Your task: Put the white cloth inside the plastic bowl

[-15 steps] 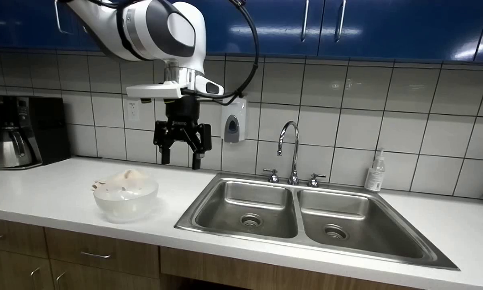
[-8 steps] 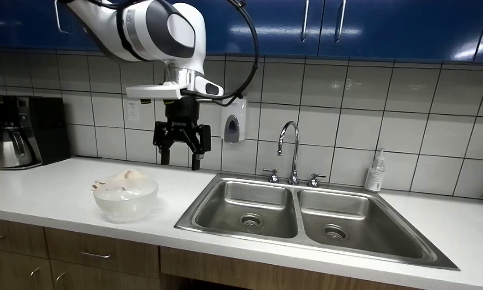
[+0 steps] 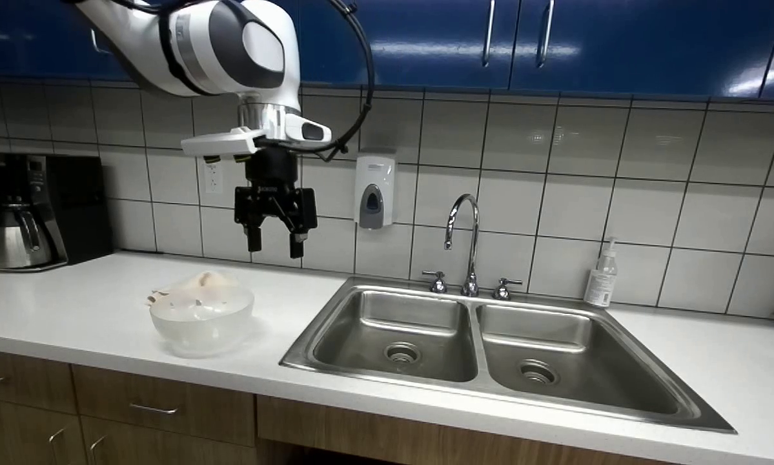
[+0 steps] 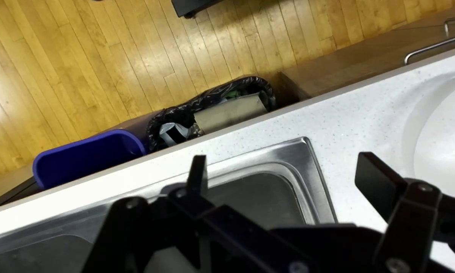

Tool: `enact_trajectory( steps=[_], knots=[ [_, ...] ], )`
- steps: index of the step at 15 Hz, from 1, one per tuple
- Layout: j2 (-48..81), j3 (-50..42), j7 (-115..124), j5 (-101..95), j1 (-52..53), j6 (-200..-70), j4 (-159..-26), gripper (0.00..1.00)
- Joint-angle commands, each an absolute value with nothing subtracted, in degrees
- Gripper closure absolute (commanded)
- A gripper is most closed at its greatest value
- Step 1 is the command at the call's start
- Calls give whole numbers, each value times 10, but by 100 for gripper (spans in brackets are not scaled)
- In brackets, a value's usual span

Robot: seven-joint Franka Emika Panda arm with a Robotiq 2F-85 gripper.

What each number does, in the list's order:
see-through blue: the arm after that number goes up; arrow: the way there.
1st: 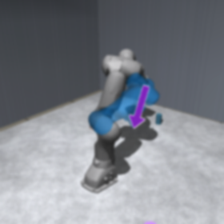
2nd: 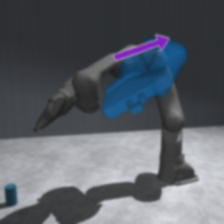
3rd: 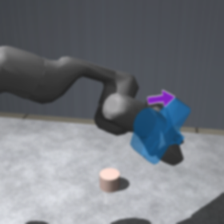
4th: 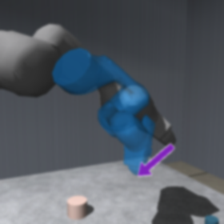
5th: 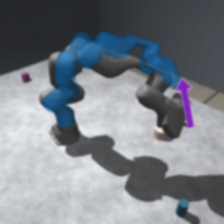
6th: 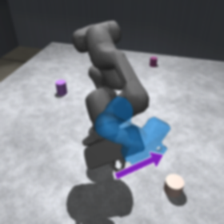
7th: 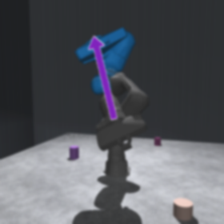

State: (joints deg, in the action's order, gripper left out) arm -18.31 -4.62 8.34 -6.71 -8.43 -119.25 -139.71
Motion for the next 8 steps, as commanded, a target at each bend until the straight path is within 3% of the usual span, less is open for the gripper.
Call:
enact_trajectory(
  steps=[1,8],
  knots=[
    [-188,-12,150,-81,-73,-1220,-1397,0],
    [-159,41,258,-89,-59,-1274,-1370,0]
  ],
)
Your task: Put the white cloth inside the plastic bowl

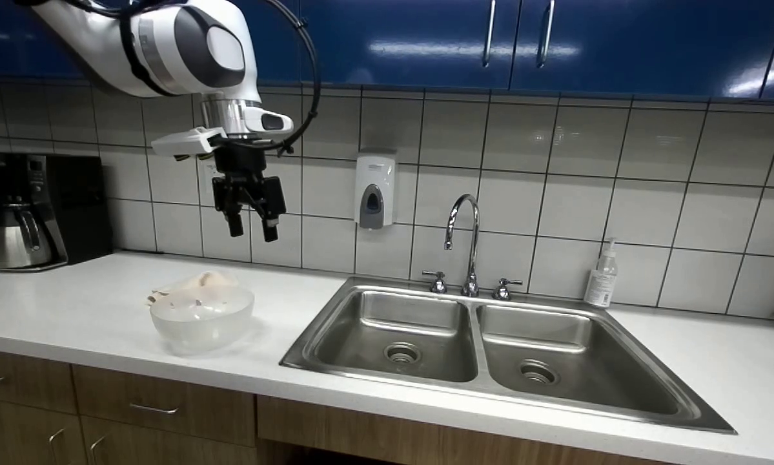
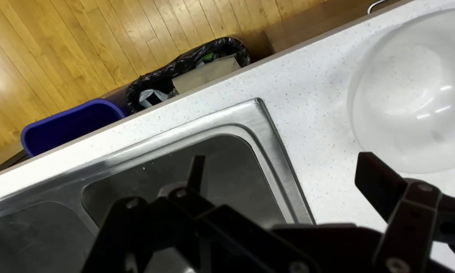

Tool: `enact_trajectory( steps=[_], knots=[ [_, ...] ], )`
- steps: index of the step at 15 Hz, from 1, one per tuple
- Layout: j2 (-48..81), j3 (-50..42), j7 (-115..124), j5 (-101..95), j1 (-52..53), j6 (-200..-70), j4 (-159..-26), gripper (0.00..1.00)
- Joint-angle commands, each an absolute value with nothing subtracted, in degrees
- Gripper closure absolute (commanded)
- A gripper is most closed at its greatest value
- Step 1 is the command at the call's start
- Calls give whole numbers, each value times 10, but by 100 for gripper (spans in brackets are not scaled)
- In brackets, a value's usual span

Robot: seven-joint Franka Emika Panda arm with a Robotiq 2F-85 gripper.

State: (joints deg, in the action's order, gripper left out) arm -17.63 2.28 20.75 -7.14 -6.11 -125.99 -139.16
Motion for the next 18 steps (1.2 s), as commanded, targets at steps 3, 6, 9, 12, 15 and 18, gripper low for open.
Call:
enact_trajectory(
  steps=[3,6,9,12,15,18],
  knots=[
    [-140,58,286,-89,-51,-1295,-1352,0],
    [-114,71,308,-95,-42,-1311,-1330,0],
    [-82,83,333,-107,-29,-1322,-1302,0],
    [-51,89,365,-123,-11,-1330,-1273,0],
    [-20,90,394,-139,11,-1329,-1238,0],
    [12,89,422,-155,35,-1327,-1201,0]
  ],
)
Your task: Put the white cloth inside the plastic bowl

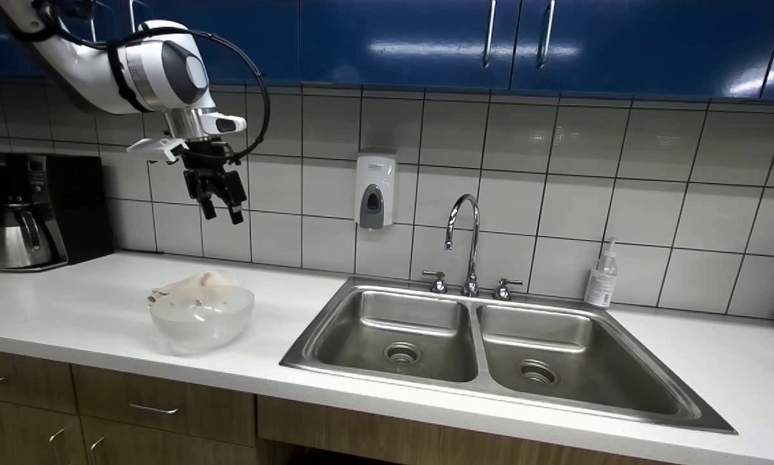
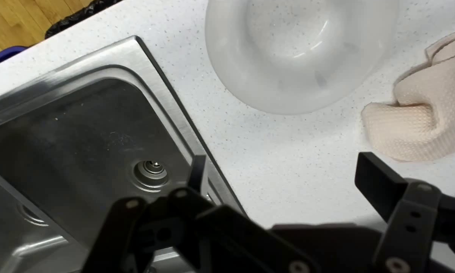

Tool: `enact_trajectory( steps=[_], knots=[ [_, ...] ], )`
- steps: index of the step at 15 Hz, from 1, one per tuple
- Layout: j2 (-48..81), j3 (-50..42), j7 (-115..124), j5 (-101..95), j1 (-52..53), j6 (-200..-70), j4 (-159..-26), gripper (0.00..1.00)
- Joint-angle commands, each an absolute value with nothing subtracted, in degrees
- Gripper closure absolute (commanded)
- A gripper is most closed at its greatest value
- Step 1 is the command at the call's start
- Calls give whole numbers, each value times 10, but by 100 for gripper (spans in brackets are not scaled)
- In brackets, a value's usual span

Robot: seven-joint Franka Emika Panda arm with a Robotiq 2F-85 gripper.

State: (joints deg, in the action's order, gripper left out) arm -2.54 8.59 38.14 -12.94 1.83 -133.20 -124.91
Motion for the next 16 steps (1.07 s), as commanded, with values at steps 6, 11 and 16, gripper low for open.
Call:
enact_trajectory(
  steps=[6,11,16],
  knots=[
    [93,82,479,-186,88,-1323,-1123,0],
    [171,69,504,-198,133,-1323,-1046,0],
    [257,45,510,-193,173,-1316,-958,0]
  ],
)
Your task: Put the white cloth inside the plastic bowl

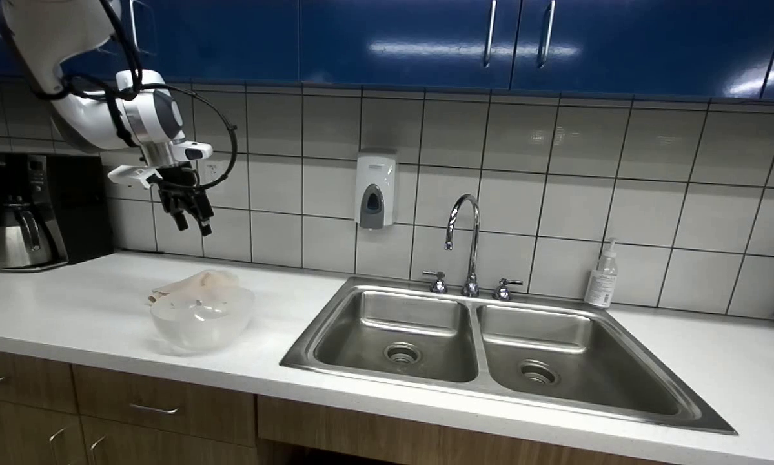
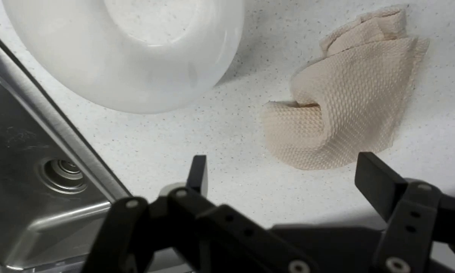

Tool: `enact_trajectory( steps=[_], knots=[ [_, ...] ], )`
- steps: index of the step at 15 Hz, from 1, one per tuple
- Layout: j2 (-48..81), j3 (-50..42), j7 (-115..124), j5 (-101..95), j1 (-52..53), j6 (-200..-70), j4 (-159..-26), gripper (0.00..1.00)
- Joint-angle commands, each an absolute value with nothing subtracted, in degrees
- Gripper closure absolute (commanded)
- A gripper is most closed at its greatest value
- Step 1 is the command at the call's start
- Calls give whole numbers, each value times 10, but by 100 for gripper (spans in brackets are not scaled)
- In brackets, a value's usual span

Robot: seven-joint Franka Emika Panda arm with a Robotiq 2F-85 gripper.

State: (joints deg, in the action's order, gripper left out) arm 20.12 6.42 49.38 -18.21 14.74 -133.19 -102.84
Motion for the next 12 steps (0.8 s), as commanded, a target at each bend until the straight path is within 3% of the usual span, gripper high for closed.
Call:
enact_trajectory(
  steps=[1,12],
  knots=[
    [273,40,507,-190,179,-1314,-942,0],
    [419,6,490,-167,224,-1275,-782,0]
  ],
)
